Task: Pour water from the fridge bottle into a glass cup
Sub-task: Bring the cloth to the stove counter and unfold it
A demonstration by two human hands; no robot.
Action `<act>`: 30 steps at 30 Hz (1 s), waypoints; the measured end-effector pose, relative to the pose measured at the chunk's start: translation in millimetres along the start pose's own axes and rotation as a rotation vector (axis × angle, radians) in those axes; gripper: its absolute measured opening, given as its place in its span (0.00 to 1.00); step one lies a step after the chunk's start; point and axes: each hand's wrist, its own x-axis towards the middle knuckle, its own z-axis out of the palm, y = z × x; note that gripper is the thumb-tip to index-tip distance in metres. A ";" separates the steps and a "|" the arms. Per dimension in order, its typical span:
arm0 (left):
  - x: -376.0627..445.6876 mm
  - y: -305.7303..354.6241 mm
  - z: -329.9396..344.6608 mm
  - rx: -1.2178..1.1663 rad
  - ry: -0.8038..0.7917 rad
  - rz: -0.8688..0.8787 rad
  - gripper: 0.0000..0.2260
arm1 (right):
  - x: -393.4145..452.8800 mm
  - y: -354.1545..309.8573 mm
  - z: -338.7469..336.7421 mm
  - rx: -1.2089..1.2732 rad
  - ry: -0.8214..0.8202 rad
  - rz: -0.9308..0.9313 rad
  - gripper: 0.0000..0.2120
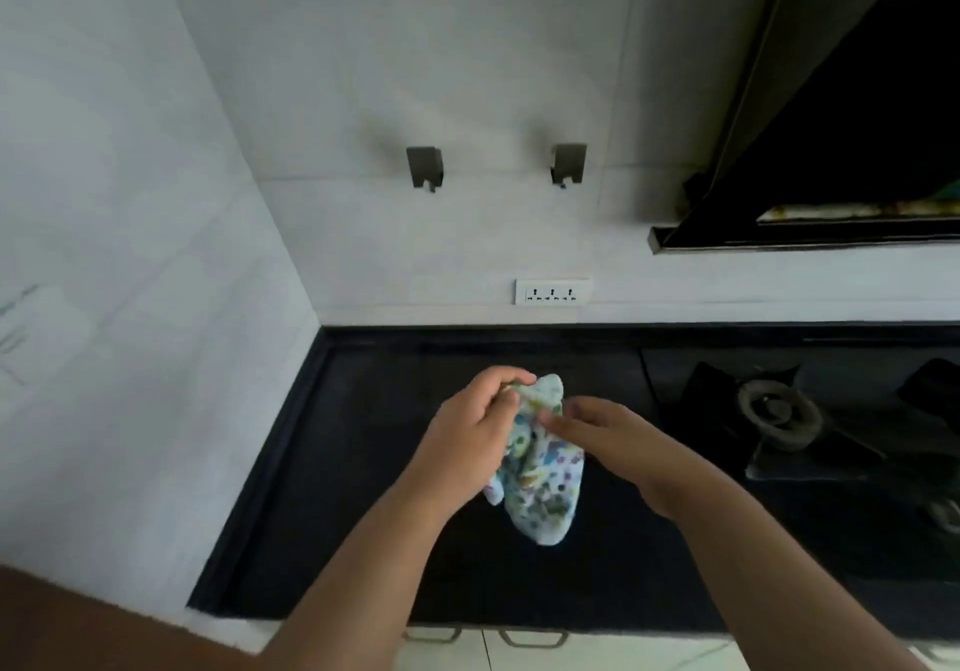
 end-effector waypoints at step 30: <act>-40.8 18.9 21.7 -0.704 -0.129 -0.392 0.17 | -47.8 -127.9 -6.7 -0.104 0.299 -0.506 0.13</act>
